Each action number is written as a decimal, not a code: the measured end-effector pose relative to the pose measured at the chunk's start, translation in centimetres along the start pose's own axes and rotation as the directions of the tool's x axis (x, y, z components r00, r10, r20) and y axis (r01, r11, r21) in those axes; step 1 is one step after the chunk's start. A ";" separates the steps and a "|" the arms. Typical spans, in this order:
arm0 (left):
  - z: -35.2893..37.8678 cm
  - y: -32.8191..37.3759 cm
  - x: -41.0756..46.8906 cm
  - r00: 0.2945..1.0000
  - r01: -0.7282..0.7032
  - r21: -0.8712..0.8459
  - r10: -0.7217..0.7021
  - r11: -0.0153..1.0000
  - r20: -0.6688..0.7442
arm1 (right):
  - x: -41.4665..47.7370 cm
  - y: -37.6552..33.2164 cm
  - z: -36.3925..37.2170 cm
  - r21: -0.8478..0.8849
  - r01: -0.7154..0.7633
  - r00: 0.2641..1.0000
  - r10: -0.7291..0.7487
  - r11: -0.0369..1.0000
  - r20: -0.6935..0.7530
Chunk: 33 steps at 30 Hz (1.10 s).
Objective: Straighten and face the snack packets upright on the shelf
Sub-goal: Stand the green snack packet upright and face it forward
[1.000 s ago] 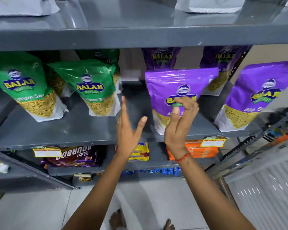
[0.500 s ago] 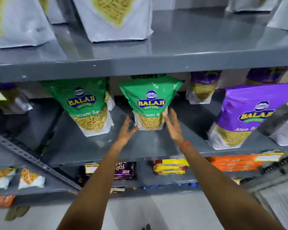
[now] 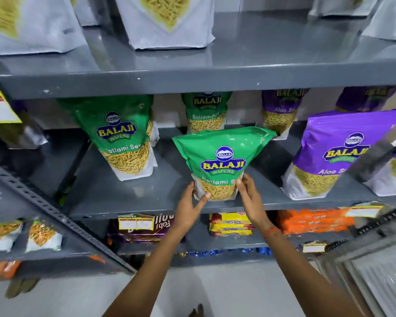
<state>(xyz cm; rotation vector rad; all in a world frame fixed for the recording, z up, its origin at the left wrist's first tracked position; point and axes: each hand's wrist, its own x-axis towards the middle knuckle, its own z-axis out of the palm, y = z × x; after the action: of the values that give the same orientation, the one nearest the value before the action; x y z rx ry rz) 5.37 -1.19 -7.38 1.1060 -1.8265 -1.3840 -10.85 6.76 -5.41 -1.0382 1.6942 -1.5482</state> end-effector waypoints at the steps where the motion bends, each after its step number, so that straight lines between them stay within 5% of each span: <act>1: 0.2 0.2 -0.4 1.000 0.004 0.012 -0.004 1.000 -0.013 | -0.2 -0.1 -0.1 0.018 0.017 1.000 -0.017 1.000 0.004; 6: -0.9 2.0 -0.5 0.999 0.045 -0.021 -0.045 0.999 0.011 | -0.4 -0.7 -0.6 0.027 0.068 0.998 -0.068 0.997 -0.001; 11: -3.3 5.6 0.0 0.948 -0.163 -0.298 0.066 0.941 -0.312 | 0.6 -3.7 -1.9 -0.040 0.330 0.874 -0.321 0.943 -0.363; 21: -4.4 7.4 1.5 0.898 -0.282 -0.109 0.222 0.953 -0.380 | 3.1 -7.2 -2.8 -0.230 0.337 0.851 -0.400 0.913 -0.340; 25: -4.5 7.7 1.2 0.896 -0.293 -0.121 0.228 0.949 -0.381 | 3.2 -7.6 -2.6 -0.139 0.293 0.888 -0.323 0.946 -0.328; 28: -4.1 6.4 0.7 0.944 -0.248 -0.213 0.187 0.945 -0.271 | 2.2 -6.4 -2.2 -0.026 0.264 0.927 -0.261 0.964 -0.270; 33: -1.8 2.4 0.4 0.994 -0.020 -0.005 0.020 1.000 0.105 | -0.6 -2.7 -0.4 0.054 0.142 0.990 -0.141 0.988 -0.008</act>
<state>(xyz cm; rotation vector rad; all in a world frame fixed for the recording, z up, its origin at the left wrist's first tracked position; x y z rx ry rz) 6.03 -2.10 -4.61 1.0273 -1.9022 -1.4589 -10.50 7.42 -2.69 -1.1492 1.6018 -1.6770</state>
